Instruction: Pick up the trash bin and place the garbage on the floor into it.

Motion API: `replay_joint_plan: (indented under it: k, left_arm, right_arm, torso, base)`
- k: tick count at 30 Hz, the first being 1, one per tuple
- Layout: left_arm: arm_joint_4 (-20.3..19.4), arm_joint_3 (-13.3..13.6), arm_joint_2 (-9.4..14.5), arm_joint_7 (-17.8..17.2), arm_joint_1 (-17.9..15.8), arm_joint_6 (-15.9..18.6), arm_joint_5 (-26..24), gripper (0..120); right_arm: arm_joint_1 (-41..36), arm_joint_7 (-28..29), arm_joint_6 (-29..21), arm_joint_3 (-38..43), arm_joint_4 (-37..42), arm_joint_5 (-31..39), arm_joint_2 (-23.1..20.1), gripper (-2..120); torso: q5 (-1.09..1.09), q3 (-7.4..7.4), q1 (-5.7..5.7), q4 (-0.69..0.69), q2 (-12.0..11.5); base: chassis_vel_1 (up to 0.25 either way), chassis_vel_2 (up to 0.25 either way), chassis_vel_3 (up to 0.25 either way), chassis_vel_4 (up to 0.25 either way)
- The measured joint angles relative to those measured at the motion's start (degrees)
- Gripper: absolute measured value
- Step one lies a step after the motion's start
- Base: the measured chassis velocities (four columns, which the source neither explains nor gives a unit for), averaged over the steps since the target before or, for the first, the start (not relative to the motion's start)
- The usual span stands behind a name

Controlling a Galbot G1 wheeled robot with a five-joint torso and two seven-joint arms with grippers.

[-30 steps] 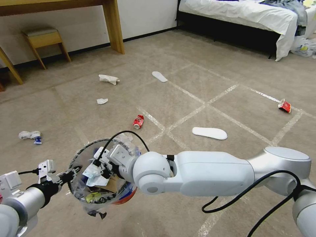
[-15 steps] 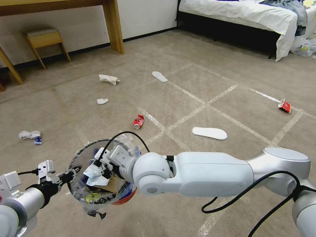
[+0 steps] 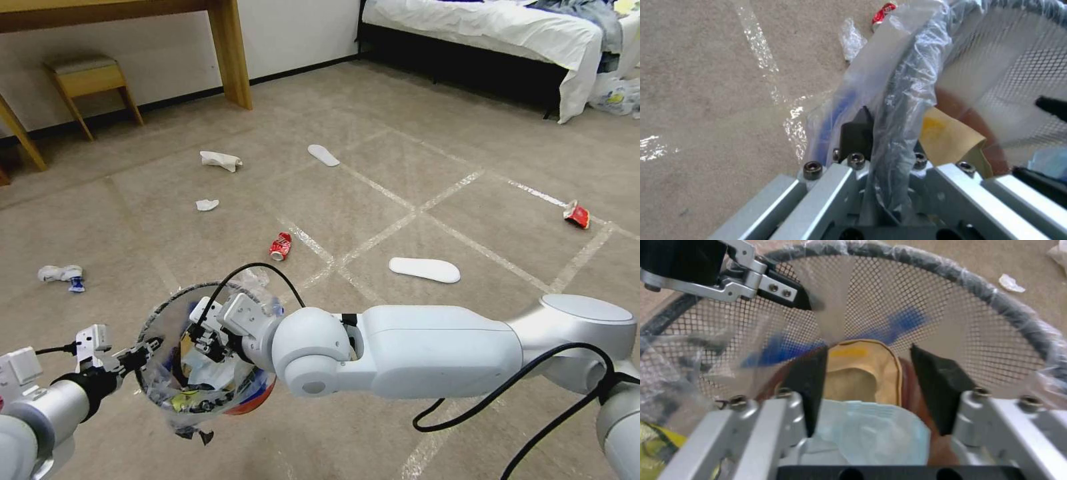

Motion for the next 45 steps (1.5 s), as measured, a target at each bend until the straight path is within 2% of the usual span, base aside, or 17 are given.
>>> replay_joint_plan:
  k: [1,3,4,6,9,11,14,25,32,35,38,41,44,45]
  left_arm:
    - [0.00,0.00,0.00,0.00,0.00,0.00,0.00,1]
    - [0.20,0.15,-0.07,0.00,-0.17,0.00,0.02,1]
    - [0.20,0.15,-0.07,0.00,-0.17,0.00,0.02,1]
    - [0.31,0.30,-0.15,0.00,-0.28,0.00,0.08,1]
    - [0.39,0.43,-0.19,0.00,-0.38,0.00,0.14,1]
    - [0.59,0.77,-0.37,0.00,-0.57,-0.01,0.41,1]
    - [0.72,0.99,-0.49,0.00,-0.61,0.00,0.65,1]
    - [1.56,1.58,-0.50,-0.01,-0.80,0.00,1.51,1]
    - [1.43,1.26,-0.43,-0.01,-0.06,0.01,1.65,1]
    - [1.37,1.17,-0.42,-0.01,0.05,0.00,1.66,1]
    - [0.94,0.66,-0.66,-0.01,0.66,0.01,1.84,1]
    - [0.83,0.48,-0.70,-0.01,0.86,0.01,1.84,1]
    - [0.59,-0.34,-0.80,-0.01,1.59,0.00,1.87,1]
    - [0.59,-0.34,-0.80,-0.01,1.59,0.00,1.87,1]
  right_arm:
    - [0.00,0.00,0.00,0.00,0.00,0.00,0.00,54]
    - [0.37,0.13,-0.05,0.01,0.76,0.26,-0.71,67]
    - [0.37,0.13,-0.05,0.01,0.76,0.26,-0.71,67]
    - [0.58,0.25,-0.07,0.06,1.42,0.53,-1.26,78]
    - [0.75,0.32,-0.08,0.10,1.79,0.64,-1.54,82]
    - [1.17,0.58,-0.11,0.45,2.78,1.15,-2.11,94]
    - [1.72,0.71,-0.21,1.18,3.82,1.62,-2.81,99]
    - [2.73,0.83,-0.80,7.27,9.72,3.91,-9.41,100]
    - [0.44,0.26,-0.78,12.01,12.89,4.21,-13.69,100]
    - [-0.01,0.13,-0.75,12.77,13.24,4.21,-14.17,100]
    - [-4.34,-0.34,-0.45,17.46,14.23,3.72,-16.98,100]
    - [-5.52,-0.55,-0.28,18.67,14.23,3.28,-17.61,100]
    - [-12.20,-2.08,1.45,25.32,13.65,-0.36,-20.79,100]
    - [-12.20,-2.08,1.45,25.32,13.65,-0.36,-20.79,100]
  torso:
    - [0.00,0.00,0.00,0.00,0.00]
    - [0.00,0.00,0.00,0.00,0.00]
    - [0.00,0.00,0.00,0.00,0.00]
    - [0.00,0.00,0.00,0.00,0.00]
    - [0.00,0.00,0.00,0.00,0.00]
    - [0.00,0.00,0.00,0.00,0.00]
    - [0.00,0.00,0.00,0.00,0.00]
    - [0.01,0.00,0.00,0.00,0.00]
    - [0.01,0.00,0.00,0.00,0.00]
    - [0.01,0.00,0.00,0.00,0.00]
    - [0.01,0.00,0.00,0.00,0.00]
    - [0.01,0.00,0.00,0.00,0.00]
    - [0.02,0.00,0.00,0.00,0.00]
    - [0.02,0.00,0.00,0.00,0.00]
  base:
    - [0.000,0.000,0.000,0.000]
    - [0.000,0.000,0.000,0.000]
    - [0.000,0.000,0.000,0.000]
    - [0.000,0.000,0.000,0.000]
    - [0.000,0.000,0.000,0.000]
    - [0.000,0.000,0.000,0.000]
    - [0.000,0.000,0.000,0.000]
    - [0.000,0.000,0.000,0.000]
    - [0.000,0.000,0.000,0.000]
    - [0.000,0.000,0.000,0.000]
    - [0.000,0.000,0.000,0.000]
    - [0.000,0.000,0.000,0.000]
    - [0.000,0.000,0.000,0.000]
    - [0.000,0.000,0.000,0.000]
